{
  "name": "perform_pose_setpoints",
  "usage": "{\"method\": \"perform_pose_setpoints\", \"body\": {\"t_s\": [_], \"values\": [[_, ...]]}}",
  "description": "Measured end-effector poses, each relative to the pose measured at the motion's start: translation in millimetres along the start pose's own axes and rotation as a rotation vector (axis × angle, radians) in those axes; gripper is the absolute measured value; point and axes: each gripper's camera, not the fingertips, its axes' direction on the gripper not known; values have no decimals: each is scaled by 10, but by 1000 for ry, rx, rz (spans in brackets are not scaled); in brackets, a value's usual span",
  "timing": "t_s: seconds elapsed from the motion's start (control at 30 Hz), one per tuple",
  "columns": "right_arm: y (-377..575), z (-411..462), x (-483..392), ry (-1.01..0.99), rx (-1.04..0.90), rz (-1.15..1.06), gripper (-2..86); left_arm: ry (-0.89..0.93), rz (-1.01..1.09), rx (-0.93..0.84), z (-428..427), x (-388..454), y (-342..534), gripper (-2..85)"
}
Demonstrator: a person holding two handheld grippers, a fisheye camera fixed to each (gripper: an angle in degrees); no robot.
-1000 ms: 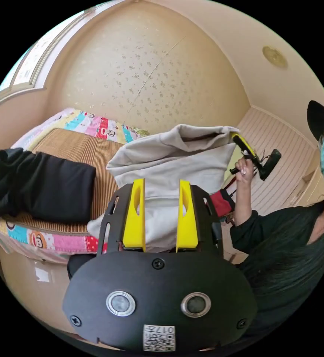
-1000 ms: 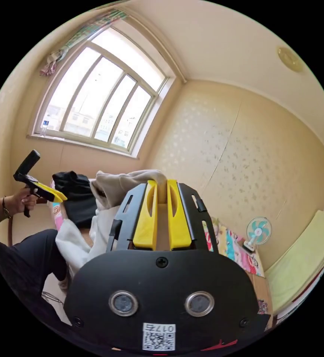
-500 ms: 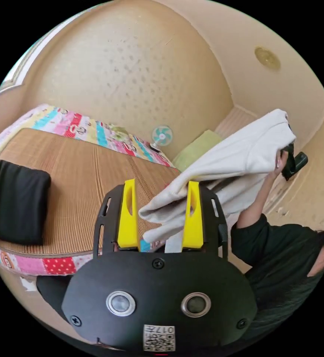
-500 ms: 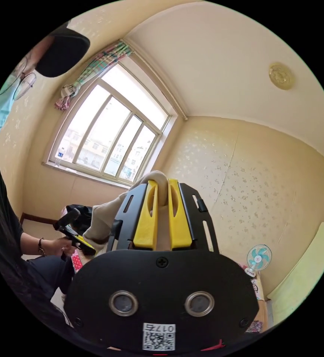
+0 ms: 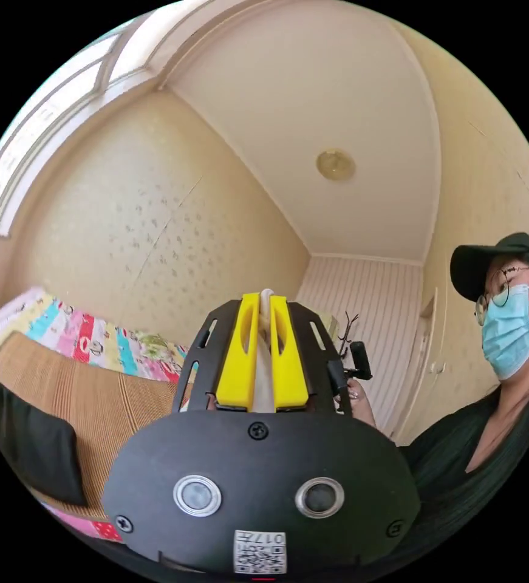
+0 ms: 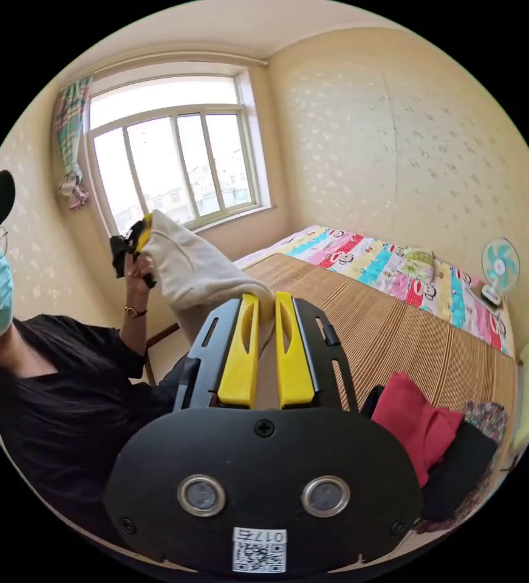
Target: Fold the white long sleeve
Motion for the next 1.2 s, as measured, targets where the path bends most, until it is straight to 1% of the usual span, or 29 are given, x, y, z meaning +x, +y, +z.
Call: {"method": "perform_pose_setpoints", "body": {"t_s": [0.07, 0.13, 0.2, 0.27, 0.33, 0.37, 0.4, 0.43, 0.47, 0.5, 0.53, 0.57, 0.6, 0.63, 0.67, 0.7, 0.73, 0.77, 0.8, 0.83, 0.87, 0.93, 0.97, 1.03, 1.1, 1.13, 1.17, 1.2], "values": [[282, 45, 145, -16, 89, 128, 39, -74, 84, 16, -54, 361, -127, 24], [412, -27, 25, -21, 205, 159, 36, -131, 158, 40, -88, 631, -189, 22], [422, -142, -313, 114, 326, 136, 34, -140, 303, 74, -229, 982, -297, 22], [329, -333, -878, 360, 512, 53, 33, -175, 394, 90, -356, 1197, -400, 23], [171, -427, -1160, 466, 611, 15, 34, -297, 448, 72, -392, 1322, -540, 23], [16, -459, -1248, 493, 646, -2, 35, -383, 478, 35, -336, 1320, -645, 23], [-78, -460, -1263, 507, 650, -9, 35, -445, 494, -21, -223, 1226, -753, 23], [-303, -422, -1233, 543, 637, -18, 35, -460, 496, -51, -149, 1141, -806, 23], [-567, -323, -1118, 583, 593, -19, 36, -478, 468, -100, 18, 884, -911, 23], [-712, -247, -1025, 602, 560, -14, 37, -485, 394, -144, 224, 519, -1001, 22], [-1014, -31, -763, 622, 483, 7, 38, -479, 348, -171, 357, 305, -1030, 22], [-1301, 264, -408, 618, 415, 60, 40, -466, 274, -235, 684, -132, -1042, 21], [-1445, 456, -196, 620, 380, 94, 41, -516, 226, -299, 1091, -583, -993, 22], [-1716, 888, 224, 648, 301, 143, 43, -562, 214, -333, 1318, -808, -949, 23], [-1963, 1391, 653, 714, 210, 164, 46, -667, 198, -407, 1802, -1284, -825, 25], [-2055, 1643, 874, 733, 170, 179, 48, -757, 158, -493, 2255, -1796, -647, 26], [-2156, 2104, 1307, 710, 84, 235, 53, -793, 127, -546, 2456, -2067, -529, 27], [-2156, 2516, 1661, 681, -60, 313, 50, -854, 47, -676, 2759, -2568, -240, 34], [-2122, 2670, 1779, 690, -123, 357, 48, -874, -33, -769, 2881, -2936, 76, 48], [-1988, 2856, 1871, 713, -178, 405, 48, -855, -59, -789, 2884, -3055, 230, 51], [-1783, 2939, 1818, 697, -155, 392, 47, -788, -78, -798, 2816, -3191, 521, 57], [-1379, 3074, 1650, 618, -166, 302, 47, -697, -95, -810, 2640, -3296, 983, 66], [-1072, 3178, 1553, 576, -202, 273, 46, -632, -117, -865, 2548, -3344, 1313, 78], [-589, 3343, 1430, 536, -282, 254, 44, -519, -164, -977, 2459, -3361, 1819, 90], [-128, 3495, 1362, 541, -371, 298, 40, -381, -179, -1133, 2401, -3260, 2474, 91], [151, 3598, 1343, 526, -455, 351, 37, -367, -178, -1175, 2388, -3228, 2624, 86], [421, 3700, 1318, 490, -547, 406, 32, -339, -172, -1289, 2361, -3161, 2944, 77], [550, 3737, 1284, 472, -589, 421, 30, -375, -164, -1429, 2296, -3123, 3259, 67]]}}
